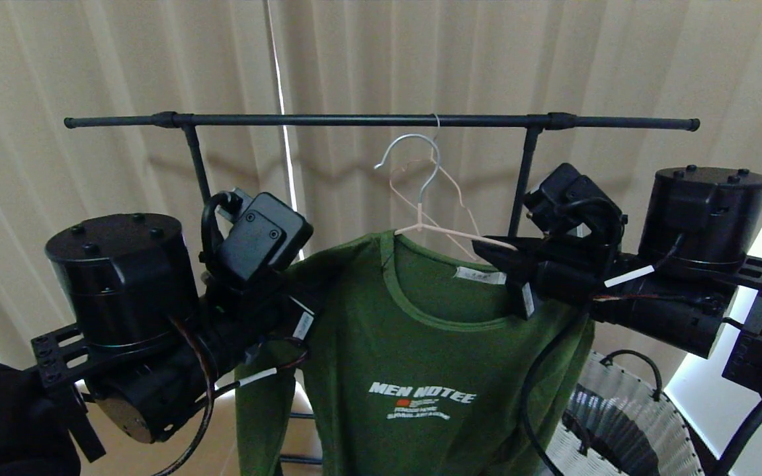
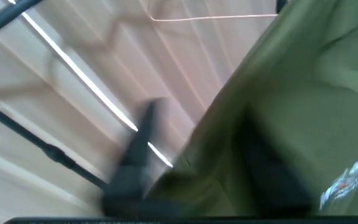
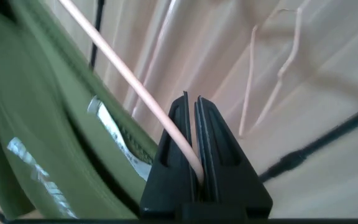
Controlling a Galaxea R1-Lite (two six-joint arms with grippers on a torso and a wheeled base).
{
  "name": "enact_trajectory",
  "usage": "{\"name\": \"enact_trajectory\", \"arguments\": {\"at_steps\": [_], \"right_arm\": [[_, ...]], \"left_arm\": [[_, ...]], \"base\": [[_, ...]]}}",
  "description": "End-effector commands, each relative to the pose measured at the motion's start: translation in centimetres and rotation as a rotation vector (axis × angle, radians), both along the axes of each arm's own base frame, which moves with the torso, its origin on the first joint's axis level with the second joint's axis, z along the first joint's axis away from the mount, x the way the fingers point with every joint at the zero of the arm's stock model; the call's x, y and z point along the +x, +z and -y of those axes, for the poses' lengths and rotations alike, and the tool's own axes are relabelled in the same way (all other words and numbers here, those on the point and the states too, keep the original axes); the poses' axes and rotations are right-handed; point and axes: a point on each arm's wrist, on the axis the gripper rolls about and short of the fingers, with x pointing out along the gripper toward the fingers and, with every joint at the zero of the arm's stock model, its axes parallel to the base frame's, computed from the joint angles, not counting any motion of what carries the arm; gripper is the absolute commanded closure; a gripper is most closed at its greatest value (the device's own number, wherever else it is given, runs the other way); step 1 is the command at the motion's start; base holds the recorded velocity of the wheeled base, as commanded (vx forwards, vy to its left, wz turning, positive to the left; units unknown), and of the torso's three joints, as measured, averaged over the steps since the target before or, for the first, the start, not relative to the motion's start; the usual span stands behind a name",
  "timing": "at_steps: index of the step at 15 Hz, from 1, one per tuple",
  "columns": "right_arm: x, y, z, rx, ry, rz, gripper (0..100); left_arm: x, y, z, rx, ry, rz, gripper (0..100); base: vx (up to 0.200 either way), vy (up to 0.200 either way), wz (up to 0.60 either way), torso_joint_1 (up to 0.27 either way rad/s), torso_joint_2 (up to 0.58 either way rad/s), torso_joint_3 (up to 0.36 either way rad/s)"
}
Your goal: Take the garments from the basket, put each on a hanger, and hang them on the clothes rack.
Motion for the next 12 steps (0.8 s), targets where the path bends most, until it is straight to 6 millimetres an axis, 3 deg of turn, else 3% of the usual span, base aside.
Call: {"name": "enact_trajectory", "arguments": {"at_steps": [1,8,12], "right_arm": [[0.0,0.2,0.2,0.003,-0.011,0.007,100],[-0.2,0.5,2.9,0.006,-0.096,0.016,100],[-0.9,0.7,3.7,0.014,-0.108,0.018,100]], "left_arm": [[-0.2,0.2,-0.2,-0.012,0.0,0.003,0],[-3.7,1.7,-3.4,0.023,-0.034,-0.056,0],[-3.7,0.2,-6.8,0.037,-0.149,-0.177,0]], "base": [[0.0,0.0,0.0,0.0,0.0,0.0],[0.0,0.0,0.0,0.0,0.0,0.0],[0.0,0.0,0.0,0.0,0.0,0.0]]}}
